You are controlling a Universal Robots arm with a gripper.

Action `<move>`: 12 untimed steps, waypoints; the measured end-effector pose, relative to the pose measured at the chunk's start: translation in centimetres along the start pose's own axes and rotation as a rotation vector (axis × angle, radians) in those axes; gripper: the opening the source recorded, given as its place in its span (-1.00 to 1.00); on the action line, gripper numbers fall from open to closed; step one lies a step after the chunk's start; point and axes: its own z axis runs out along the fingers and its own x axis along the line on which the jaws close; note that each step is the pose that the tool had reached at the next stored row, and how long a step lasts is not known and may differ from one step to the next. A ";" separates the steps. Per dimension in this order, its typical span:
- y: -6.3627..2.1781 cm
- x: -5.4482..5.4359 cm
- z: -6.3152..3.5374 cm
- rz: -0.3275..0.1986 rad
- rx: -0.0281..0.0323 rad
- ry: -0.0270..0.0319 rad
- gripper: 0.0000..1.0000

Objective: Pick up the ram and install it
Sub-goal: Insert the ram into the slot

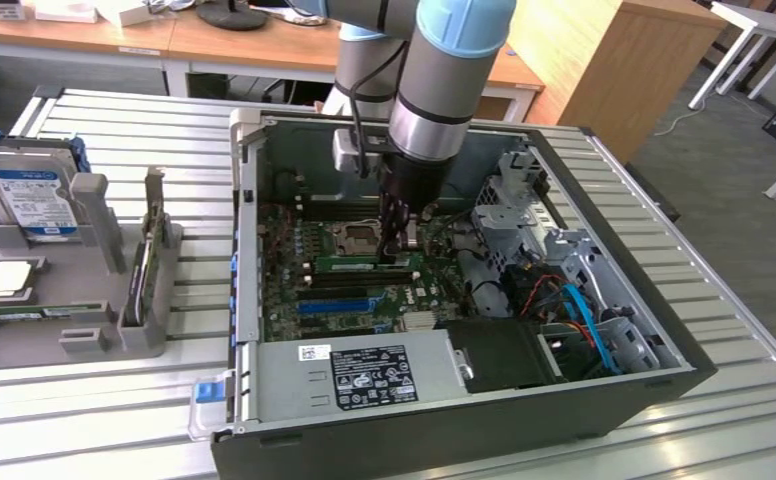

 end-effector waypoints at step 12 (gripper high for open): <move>0.07 0.0 0.04 -0.008 0.0002 0.0003 -0.76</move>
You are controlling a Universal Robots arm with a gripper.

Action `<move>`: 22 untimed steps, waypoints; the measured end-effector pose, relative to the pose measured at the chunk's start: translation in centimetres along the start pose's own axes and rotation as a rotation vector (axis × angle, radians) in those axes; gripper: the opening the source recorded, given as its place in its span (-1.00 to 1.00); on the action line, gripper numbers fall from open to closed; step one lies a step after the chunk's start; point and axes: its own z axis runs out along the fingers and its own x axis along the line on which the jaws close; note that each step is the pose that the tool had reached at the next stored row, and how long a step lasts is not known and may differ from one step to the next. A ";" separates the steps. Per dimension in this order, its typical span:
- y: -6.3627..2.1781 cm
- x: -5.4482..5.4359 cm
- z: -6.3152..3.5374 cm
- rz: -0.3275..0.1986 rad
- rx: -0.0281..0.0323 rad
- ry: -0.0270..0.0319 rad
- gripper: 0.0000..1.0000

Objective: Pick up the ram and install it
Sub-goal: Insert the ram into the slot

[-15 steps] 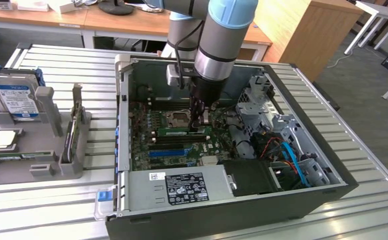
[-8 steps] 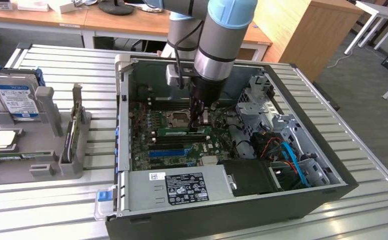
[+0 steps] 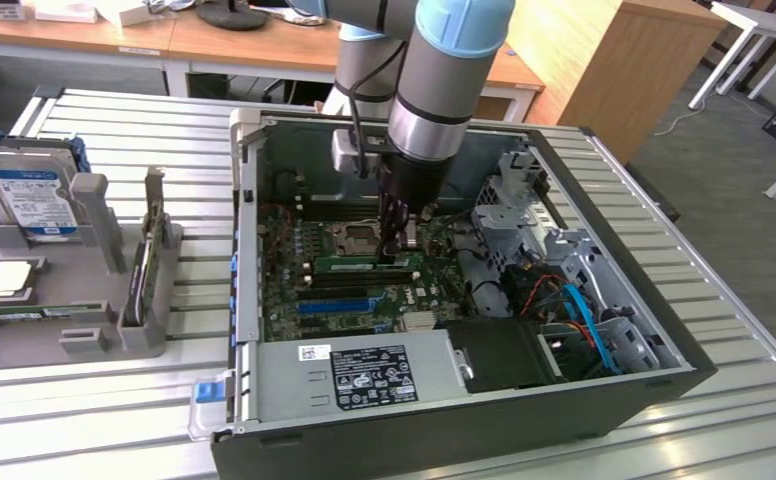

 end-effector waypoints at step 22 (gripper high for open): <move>-0.01 0.0 0.31 -0.006 0.0001 0.0004 -0.76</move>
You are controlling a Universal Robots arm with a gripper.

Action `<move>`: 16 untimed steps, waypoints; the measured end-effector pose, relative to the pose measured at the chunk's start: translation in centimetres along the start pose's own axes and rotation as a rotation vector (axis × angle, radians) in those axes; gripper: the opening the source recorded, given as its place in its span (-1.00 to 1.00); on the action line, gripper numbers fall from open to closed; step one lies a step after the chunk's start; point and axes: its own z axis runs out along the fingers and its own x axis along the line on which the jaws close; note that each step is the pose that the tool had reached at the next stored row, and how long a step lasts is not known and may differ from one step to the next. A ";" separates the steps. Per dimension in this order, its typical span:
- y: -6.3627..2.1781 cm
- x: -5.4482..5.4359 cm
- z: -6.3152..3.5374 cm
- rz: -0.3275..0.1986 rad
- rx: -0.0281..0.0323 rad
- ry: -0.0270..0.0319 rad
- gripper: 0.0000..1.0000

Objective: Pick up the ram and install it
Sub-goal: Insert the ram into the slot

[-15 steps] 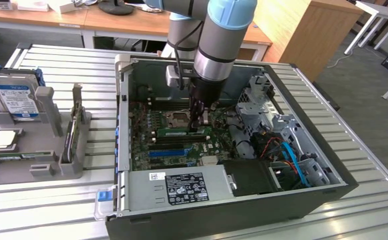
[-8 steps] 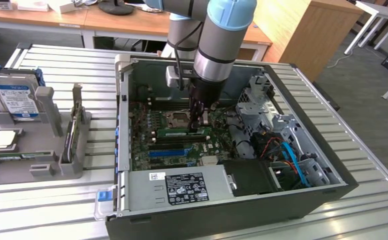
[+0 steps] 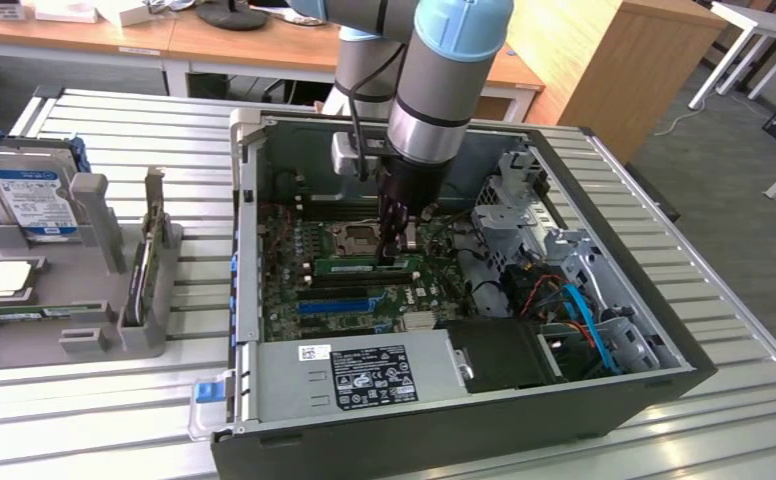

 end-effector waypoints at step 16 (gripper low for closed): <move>-0.15 0.0 0.00 -0.002 -0.0203 0.0012 -0.76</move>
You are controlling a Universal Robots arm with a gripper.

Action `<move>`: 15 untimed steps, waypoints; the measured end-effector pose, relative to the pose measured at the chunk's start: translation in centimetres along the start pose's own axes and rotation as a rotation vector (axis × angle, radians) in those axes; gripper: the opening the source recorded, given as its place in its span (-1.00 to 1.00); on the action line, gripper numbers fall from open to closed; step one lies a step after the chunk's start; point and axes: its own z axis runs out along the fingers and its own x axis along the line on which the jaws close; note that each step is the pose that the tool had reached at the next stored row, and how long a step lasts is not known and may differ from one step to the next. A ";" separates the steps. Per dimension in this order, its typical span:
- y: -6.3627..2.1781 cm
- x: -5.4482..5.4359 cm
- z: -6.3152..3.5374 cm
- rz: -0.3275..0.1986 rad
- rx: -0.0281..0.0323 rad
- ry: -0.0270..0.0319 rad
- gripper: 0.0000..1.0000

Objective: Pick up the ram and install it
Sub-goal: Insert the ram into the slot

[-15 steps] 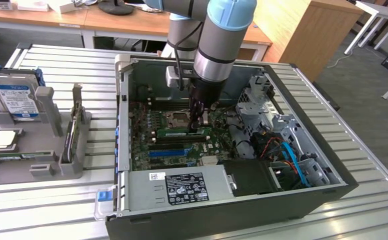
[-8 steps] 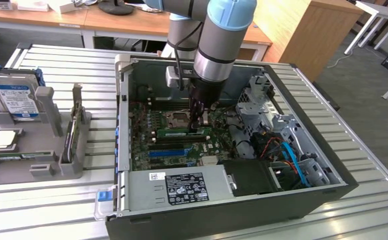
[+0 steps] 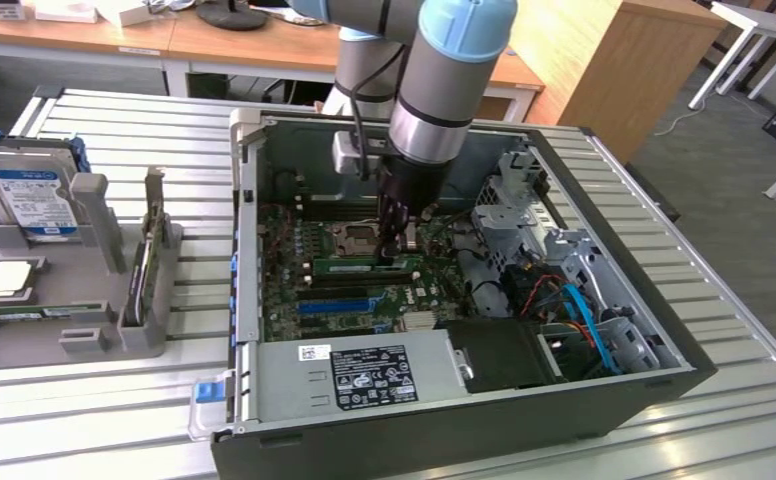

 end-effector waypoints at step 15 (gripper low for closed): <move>-0.32 0.0 -0.01 0.000 -0.0115 0.0002 -0.76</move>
